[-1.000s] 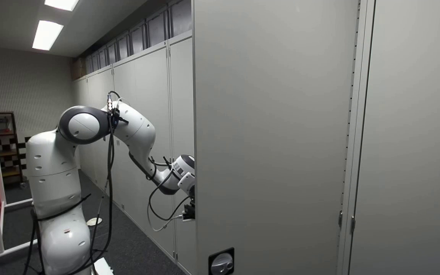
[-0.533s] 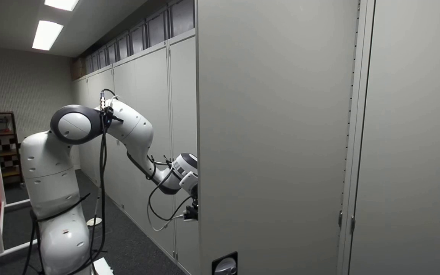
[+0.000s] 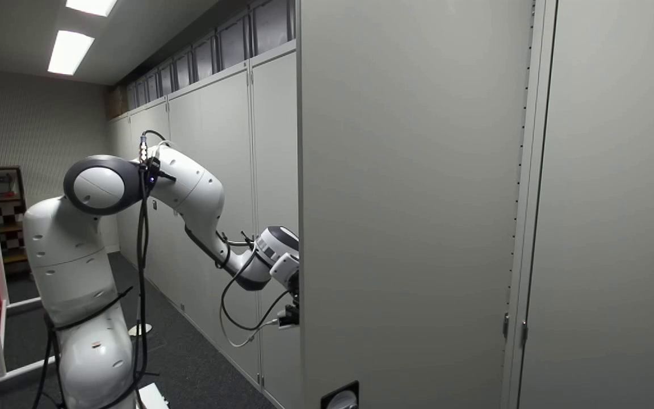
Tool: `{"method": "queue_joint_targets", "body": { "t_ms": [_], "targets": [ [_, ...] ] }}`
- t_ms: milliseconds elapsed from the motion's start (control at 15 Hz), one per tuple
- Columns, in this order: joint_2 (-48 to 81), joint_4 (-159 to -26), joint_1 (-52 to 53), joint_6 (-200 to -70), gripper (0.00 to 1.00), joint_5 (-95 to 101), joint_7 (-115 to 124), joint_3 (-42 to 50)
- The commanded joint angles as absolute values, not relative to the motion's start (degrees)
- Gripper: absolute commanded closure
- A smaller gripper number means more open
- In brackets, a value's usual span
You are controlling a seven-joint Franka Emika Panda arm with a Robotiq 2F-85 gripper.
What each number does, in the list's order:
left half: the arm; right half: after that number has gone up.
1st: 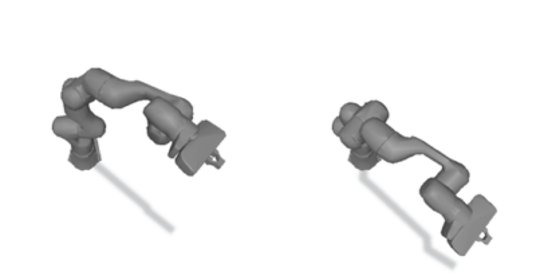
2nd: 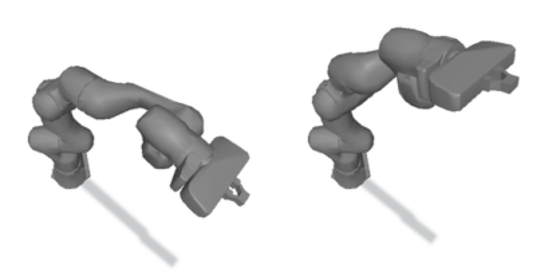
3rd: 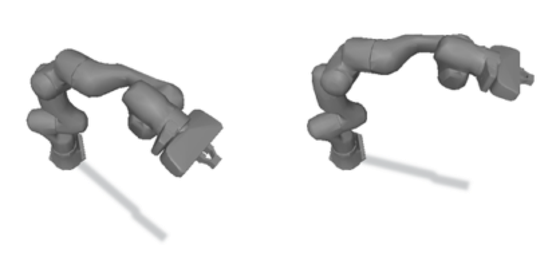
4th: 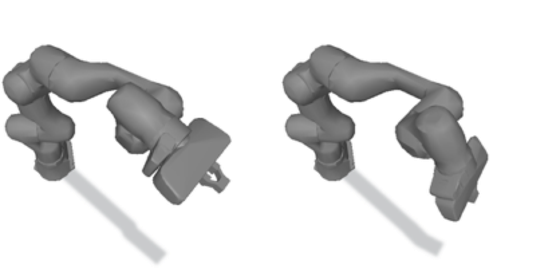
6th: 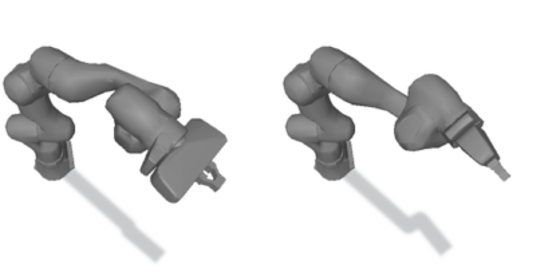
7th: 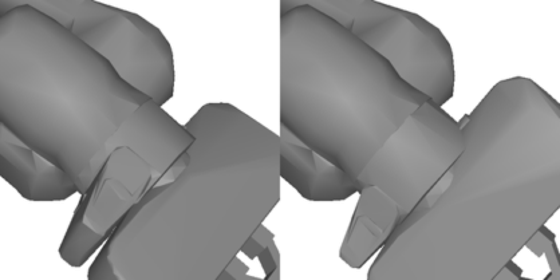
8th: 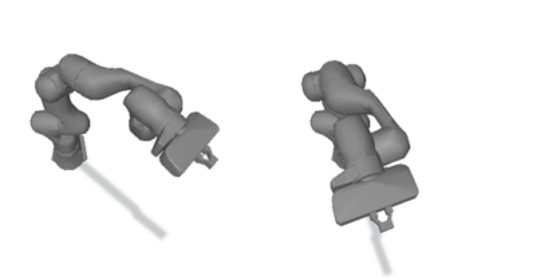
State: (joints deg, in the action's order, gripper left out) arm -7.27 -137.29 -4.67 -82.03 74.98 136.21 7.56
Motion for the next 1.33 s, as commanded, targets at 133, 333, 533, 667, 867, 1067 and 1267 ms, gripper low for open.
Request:
{"method": "queue_joint_targets", "body": {
  "t_ms": [133,333,533,667,867,1067,1267],
  "targets": [
    [-9.79,-138.72,-5.80,-88.12,1.00,81.05,134.38,8.40],
    [-9.93,-138.79,-5.91,-89.28,1.00,81.93,134.42,8.56],
    [-9.88,-138.53,-6.17,-89.90,1.00,82.48,134.34,8.92],
    [-10.01,-138.51,-6.37,-90.51,1.00,82.89,134.37,9.25],
    [-10.04,-138.26,-6.78,-91.19,1.00,83.34,134.33,9.87],
    [-9.99,-138.13,-7.27,-91.57,1.00,83.86,134.42,10.18],
    [-9.93,-137.91,-7.68,-91.77,1.00,84.35,134.45,10.51]
  ]
}}
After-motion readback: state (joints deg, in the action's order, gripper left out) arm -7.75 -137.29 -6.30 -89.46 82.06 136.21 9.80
